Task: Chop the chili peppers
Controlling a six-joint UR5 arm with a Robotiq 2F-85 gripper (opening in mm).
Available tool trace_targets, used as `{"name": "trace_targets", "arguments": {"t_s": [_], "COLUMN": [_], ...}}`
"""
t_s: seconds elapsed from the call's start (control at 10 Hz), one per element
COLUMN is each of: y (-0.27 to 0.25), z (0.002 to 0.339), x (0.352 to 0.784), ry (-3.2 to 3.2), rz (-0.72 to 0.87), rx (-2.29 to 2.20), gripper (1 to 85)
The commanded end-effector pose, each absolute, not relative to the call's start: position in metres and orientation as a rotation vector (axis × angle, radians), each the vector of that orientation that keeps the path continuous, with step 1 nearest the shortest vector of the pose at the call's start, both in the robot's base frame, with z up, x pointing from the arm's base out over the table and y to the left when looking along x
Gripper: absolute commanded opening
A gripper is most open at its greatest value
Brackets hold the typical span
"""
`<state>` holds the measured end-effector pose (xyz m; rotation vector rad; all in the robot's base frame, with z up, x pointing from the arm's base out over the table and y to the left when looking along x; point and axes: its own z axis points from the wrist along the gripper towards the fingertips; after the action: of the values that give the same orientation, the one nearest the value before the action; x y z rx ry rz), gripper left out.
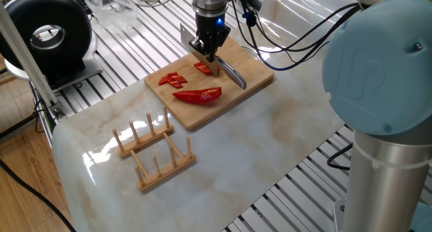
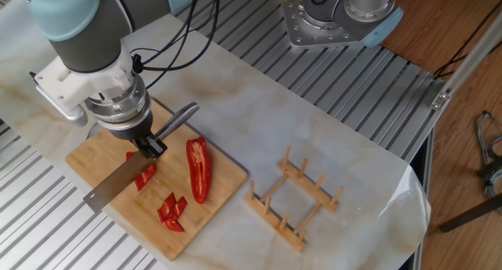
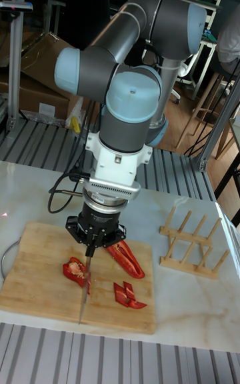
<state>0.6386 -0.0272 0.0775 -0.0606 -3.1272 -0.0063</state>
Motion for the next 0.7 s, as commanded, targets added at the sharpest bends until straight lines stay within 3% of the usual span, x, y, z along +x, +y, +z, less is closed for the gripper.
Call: {"name": "trace_targets", "arguments": {"t_s": [0.0,0.6], "y": [-0.0276,-0.0269], "z": [0.0765,0.0752], "x": [0.6372,0.6351], "ry": [-3.134,-3.138], "rz": [-0.028,-0.045], "rx": [-0.066,-0.085], "gripper": [1.3,1.3]}}
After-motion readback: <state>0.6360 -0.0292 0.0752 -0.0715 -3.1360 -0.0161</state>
